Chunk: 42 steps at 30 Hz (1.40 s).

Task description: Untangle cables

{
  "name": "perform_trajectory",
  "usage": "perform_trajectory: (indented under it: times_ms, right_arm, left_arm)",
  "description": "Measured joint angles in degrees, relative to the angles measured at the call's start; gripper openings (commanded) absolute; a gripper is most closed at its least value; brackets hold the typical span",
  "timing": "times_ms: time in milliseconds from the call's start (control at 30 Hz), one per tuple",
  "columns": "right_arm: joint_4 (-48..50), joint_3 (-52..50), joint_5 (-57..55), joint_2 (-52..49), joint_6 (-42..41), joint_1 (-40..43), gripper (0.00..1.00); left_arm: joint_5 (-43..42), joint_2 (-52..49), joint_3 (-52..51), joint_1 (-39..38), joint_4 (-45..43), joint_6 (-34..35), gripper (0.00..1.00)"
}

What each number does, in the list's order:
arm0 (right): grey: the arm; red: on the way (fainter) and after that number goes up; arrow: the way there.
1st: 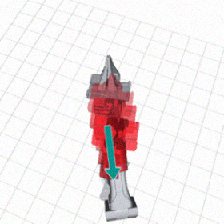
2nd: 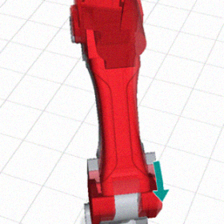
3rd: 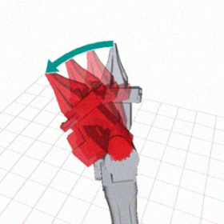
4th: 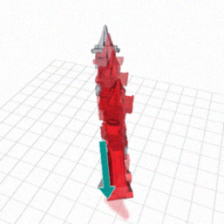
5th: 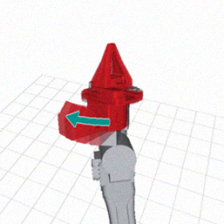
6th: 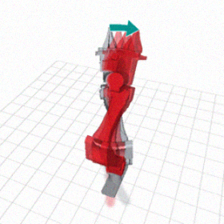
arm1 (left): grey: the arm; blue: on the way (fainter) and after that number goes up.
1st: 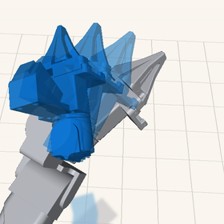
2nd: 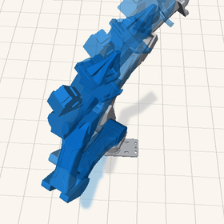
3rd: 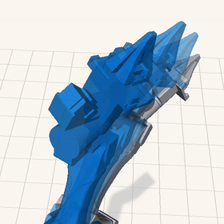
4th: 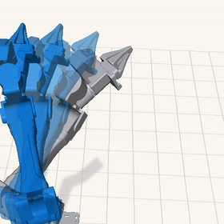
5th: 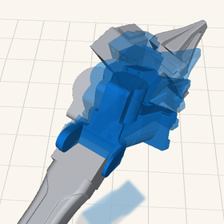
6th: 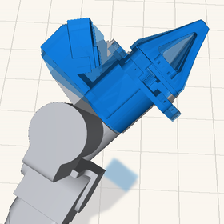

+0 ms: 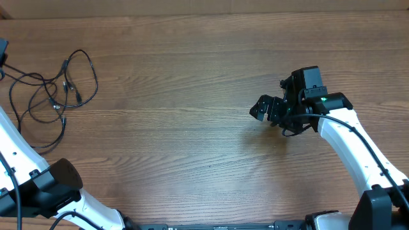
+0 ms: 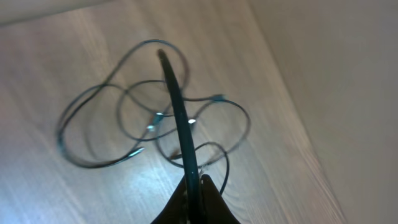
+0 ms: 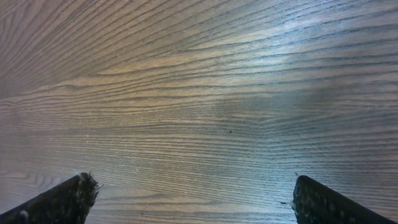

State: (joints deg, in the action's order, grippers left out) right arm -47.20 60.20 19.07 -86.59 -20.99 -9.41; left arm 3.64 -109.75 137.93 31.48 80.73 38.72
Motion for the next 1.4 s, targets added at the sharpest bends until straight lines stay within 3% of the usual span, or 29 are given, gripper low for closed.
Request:
perform_trajectory:
  times_ms: [300,333,400,433,800,1100,1233,1400]
  right_arm:
    - [0.0,0.0,-0.02,0.0,-0.02,0.0,1.0]
    - [0.02,0.0,0.0,0.0,0.02,0.0,1.0]
    - [0.0,0.0,0.0,0.0,0.0,0.0,1.0]
    - [0.0,0.0,0.0,0.0,0.02,0.0,1.0]
    - [0.0,0.0,-0.02,0.0,-0.02,0.0,1.0]
    - [0.17,0.0,-0.02,0.0,0.02,0.0,1.0]
    - [2.23,0.0,0.09,0.0,-0.02,-0.02,1.0]
    - [8.81,0.0,0.0,0.0,2.95,-0.24,1.0]
  left_arm:
    - [11.82,0.0,0.0,0.0,2.01,6.21,0.04]
    - [12.87,0.0,0.0,0.0,2.01,6.36,0.2]
    - [14.95,0.0,0.0,0.0,2.01,6.67,0.96]
    - [15.69,0.0,0.0,0.0,2.01,6.71,1.0]
    - [17.42,0.0,0.0,0.0,2.93,7.45,1.0]
    - [9.31,-0.02,0.0,-0.26,3.98,5.49,1.0]
    - [-0.48,-0.07,0.0,-2.14,2.32,-1.75,1.0]
    - [-18.43,-1.77,0.0,-9.64,2.03,-21.03,1.0]
